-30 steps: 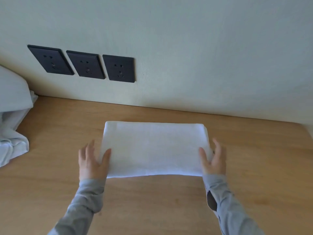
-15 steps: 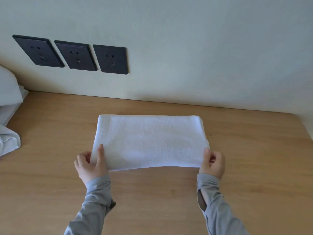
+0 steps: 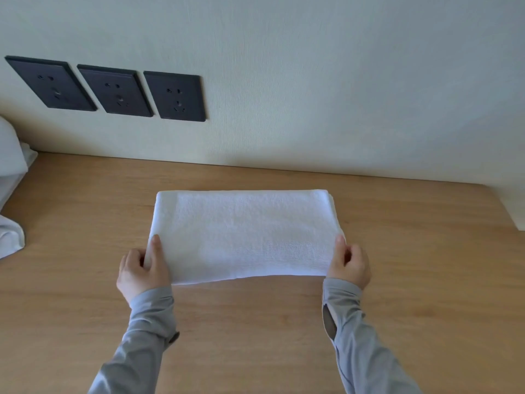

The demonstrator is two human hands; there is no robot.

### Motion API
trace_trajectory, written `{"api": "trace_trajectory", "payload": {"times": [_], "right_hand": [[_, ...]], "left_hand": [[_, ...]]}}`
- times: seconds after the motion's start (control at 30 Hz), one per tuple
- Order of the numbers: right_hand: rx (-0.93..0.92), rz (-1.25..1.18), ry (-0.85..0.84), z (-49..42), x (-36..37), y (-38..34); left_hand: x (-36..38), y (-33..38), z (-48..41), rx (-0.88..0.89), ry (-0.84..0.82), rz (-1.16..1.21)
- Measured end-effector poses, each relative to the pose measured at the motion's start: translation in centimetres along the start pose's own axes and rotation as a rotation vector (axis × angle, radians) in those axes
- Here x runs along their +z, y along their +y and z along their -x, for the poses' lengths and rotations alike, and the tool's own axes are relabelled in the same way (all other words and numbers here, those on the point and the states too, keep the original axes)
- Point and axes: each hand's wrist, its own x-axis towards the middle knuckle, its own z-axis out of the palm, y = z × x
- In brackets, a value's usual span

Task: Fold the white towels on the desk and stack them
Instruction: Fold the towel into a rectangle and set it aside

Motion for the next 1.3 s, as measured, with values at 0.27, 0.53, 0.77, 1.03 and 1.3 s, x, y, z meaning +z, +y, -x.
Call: {"api": "trace_trajectory", "payload": {"times": [0.27,0.53,0.77,1.03,1.3], "right_hand": [[0.082,0.041,-0.094,-1.6,1.2,1.3],[0.035,0.105,-0.218,-2.4,1.0,2.4],[-0.079,0.207,-0.198,-4.3,-0.5,0.6],[-0.023,0.463,-0.460,-7.5,3.1,-1.4],[-0.021,0.388,-0.386,-7.7,2.3,-2.4]], "left_hand": [[0.9,-0.7,-1.6,-0.027,-0.031,-0.058],[0.4,-1.2,-2.1,-0.024,-0.158,-0.037],[-1.0,0.8,-3.8,-0.034,-0.172,-0.100],[2.8,2.1,-5.8,-0.046,-0.292,-0.392],[1.6,2.8,-5.1,0.008,-0.220,-0.363]]}}
